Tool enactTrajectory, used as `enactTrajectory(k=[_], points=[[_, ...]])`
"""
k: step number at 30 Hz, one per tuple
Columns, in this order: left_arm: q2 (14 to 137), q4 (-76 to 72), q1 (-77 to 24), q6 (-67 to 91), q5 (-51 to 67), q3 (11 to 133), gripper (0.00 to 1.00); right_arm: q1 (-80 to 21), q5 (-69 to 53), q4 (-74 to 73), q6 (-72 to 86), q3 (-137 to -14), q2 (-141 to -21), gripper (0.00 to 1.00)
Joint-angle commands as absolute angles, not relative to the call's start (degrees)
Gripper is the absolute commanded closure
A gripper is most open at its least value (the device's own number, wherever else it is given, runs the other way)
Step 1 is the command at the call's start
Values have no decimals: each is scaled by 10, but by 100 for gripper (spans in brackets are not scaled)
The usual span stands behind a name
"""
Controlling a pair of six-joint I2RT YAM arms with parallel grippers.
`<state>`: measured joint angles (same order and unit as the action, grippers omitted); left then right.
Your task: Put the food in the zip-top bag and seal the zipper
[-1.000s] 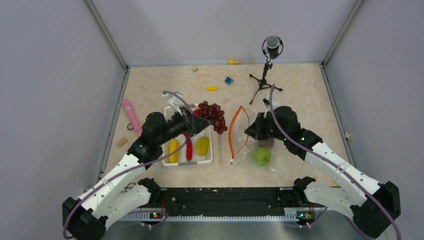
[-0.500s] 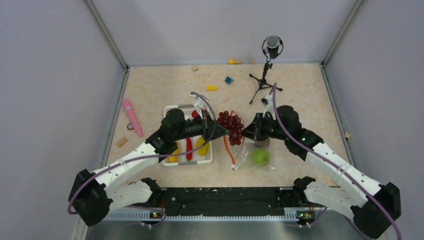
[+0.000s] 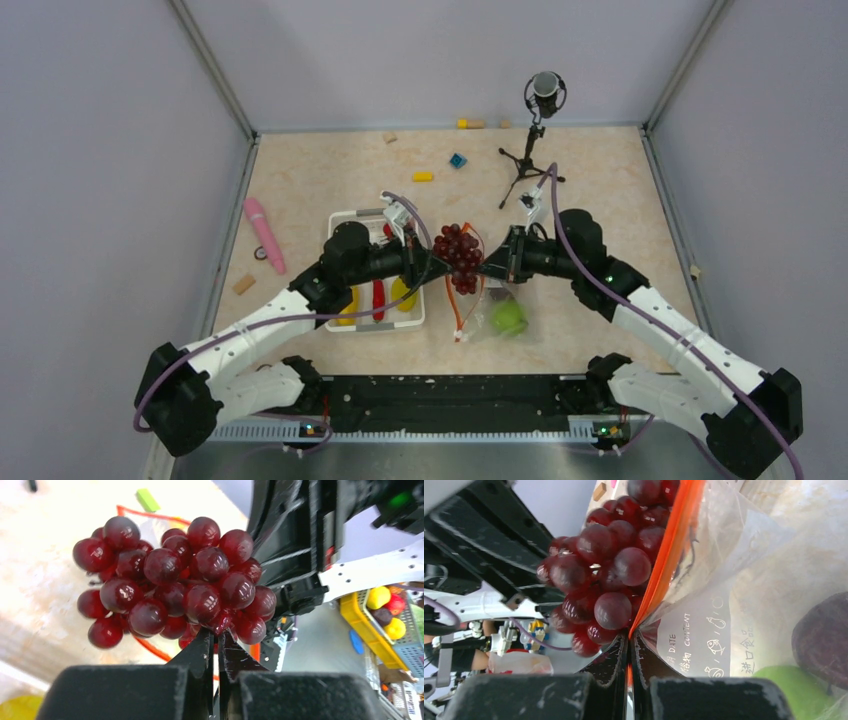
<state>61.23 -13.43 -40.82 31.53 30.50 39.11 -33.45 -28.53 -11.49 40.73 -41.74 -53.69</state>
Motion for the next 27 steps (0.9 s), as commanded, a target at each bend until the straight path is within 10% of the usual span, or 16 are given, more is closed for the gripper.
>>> enactTrajectory(k=[1, 27], points=[[579, -84, -412, 261, 270, 362, 100, -329, -328, -24, 430, -465, -530, 100], [576, -13, -564, -56, 334, 417, 100, -320, -356, -17, 421, -448, -586, 100]])
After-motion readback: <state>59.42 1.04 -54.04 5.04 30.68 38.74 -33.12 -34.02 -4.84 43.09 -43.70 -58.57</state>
